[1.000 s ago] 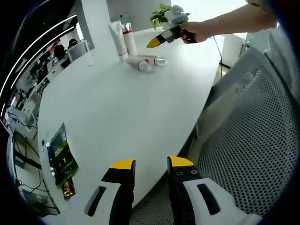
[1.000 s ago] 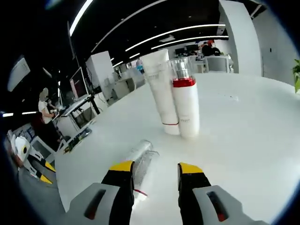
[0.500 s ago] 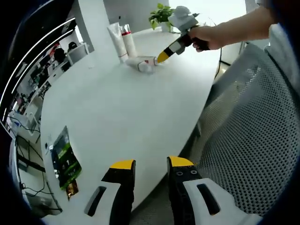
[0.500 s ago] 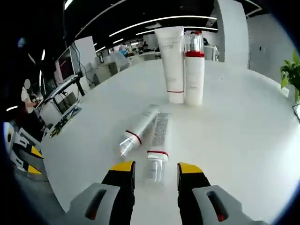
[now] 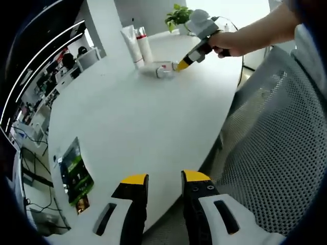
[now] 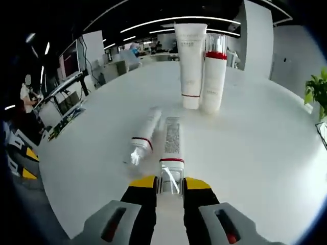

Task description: Arrange the skincare products in the storage area until every visible bottle or jar stands upright without overlapping.

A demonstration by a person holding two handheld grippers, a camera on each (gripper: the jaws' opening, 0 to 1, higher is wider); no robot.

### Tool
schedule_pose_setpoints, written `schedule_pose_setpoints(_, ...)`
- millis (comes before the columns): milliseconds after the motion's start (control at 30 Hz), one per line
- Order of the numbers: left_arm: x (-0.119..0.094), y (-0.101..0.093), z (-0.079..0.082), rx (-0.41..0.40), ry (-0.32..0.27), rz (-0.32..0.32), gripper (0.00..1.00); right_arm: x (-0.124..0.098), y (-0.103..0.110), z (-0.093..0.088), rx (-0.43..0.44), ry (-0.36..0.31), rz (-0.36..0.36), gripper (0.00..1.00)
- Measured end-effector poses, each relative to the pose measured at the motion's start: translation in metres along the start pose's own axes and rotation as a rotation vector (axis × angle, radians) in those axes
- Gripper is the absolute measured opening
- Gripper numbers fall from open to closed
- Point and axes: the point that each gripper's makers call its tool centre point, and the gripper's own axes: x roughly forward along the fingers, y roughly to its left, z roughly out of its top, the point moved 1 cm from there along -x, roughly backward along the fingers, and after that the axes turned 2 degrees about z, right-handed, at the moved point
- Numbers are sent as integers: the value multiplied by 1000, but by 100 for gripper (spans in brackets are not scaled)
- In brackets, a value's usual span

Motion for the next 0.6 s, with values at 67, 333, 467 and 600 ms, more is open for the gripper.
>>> schedule_pose_setpoints(67, 0, 1, 0, -3, -3, 5, 23, -6, 0, 3, -2, -9, 13, 12)
schedule_pose_setpoints(333, -4, 4, 8, -43, -52, 8, 25, -33, 24, 22, -16, -74, 119, 12)
schedule_pose_setpoints(467, -4, -1, 11, -26, -68, -6, 30, -45, 42, 27, -59, -88, 184, 12)
schedule_pose_setpoints(600, -5, 4, 12, -38, -81, 13, 31, -55, 68, 34, -91, -102, 276, 13)
